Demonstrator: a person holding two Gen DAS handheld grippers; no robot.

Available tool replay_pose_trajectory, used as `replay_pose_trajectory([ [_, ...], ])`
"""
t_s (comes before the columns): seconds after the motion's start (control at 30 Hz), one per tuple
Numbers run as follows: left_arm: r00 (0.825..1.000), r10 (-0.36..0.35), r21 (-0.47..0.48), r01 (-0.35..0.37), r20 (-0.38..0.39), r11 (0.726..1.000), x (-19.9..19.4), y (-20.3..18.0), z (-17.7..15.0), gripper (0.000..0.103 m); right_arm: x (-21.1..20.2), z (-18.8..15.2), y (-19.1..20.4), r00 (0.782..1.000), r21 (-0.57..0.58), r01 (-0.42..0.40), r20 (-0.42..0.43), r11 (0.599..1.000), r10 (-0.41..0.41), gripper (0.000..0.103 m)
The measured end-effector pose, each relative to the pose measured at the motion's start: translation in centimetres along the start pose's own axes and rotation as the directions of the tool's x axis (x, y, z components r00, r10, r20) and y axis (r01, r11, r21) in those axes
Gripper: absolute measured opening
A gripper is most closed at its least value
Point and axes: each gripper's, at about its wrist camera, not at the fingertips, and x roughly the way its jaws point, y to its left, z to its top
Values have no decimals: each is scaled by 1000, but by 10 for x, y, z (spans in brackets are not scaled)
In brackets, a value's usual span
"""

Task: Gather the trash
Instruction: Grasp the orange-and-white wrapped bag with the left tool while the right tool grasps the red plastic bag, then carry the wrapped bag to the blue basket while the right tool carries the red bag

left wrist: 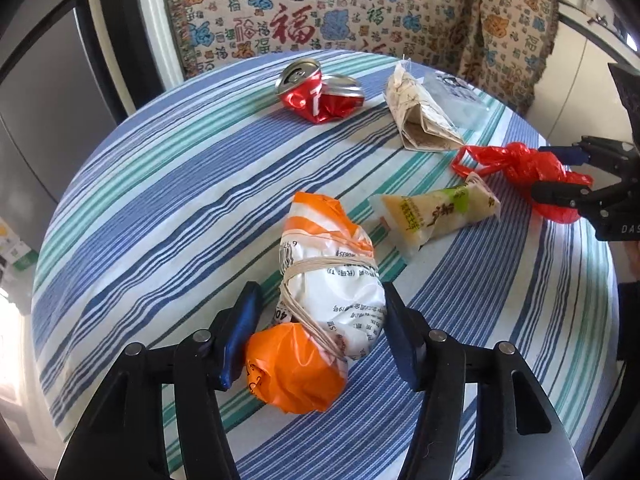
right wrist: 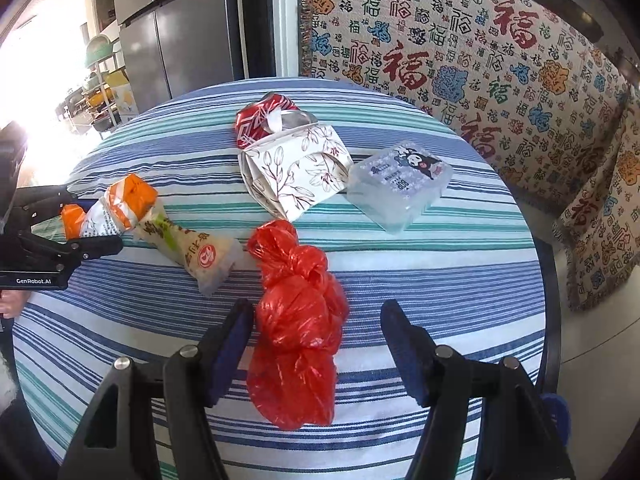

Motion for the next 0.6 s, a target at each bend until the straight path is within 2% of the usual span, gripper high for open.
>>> replay_pose_trajectory([
  [0.03,1000,-1,-3,1,-1,1000,0,0,0,60,2,1,1,1000,2,-13,-15,1000,13,58],
  [0.07,1000,0,-5,0,-1,1000,-1,0,0,59,4,3,1,999,7,-27,-31,1000,27,32],
  [0.13,1000,-2,-6,2,1,1000,-2,0,0,51,3,3,0,999,31,-26,-39,999,27,32],
  [0.2,1000,-12,-14,12,5,1000,-4,-1,-1,50,-2,3,-1,999,36,-34,-33,999,35,32],
  [0.33,1000,-6,-33,7,30,999,-13,-1,-1,49,-18,-1,-1,999,41,-31,-6,999,31,32],
  [0.6,995,-42,-92,50,88,994,-41,-12,4,49,-52,-15,-14,998,87,-41,41,995,38,32],
])
